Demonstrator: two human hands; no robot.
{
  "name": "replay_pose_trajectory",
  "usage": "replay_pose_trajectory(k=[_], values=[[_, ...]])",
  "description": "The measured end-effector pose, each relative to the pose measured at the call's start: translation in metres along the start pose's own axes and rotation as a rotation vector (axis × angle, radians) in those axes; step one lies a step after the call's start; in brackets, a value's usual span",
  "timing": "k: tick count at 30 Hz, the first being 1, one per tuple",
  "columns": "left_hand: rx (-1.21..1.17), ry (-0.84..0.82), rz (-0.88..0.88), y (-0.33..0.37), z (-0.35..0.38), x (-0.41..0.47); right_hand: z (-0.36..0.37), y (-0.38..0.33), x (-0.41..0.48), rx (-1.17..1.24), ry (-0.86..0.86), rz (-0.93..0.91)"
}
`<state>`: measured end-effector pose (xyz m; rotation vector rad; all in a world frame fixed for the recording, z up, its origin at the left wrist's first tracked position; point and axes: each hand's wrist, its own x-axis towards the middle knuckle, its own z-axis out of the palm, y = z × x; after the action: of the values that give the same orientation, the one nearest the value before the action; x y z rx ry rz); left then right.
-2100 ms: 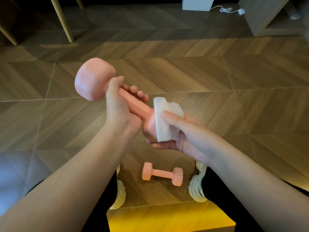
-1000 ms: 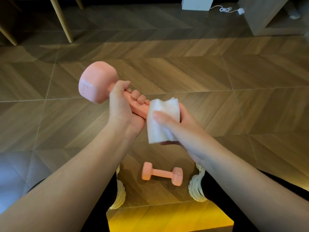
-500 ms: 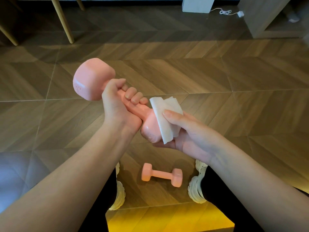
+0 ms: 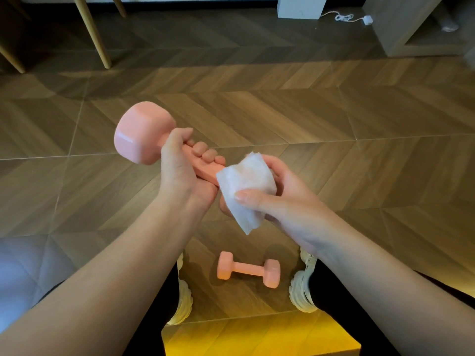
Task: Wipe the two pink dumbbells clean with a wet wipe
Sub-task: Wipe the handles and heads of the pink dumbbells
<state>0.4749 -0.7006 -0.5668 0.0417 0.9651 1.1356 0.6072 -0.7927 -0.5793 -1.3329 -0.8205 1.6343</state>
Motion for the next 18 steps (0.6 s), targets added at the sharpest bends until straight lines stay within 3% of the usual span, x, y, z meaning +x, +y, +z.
replay_pose_trajectory(k=[18], values=[[-0.015,-0.038,0.009,0.0057,0.0002,-0.0002,0.0006,-0.0015,-0.0006,0.021,-0.102,0.014]])
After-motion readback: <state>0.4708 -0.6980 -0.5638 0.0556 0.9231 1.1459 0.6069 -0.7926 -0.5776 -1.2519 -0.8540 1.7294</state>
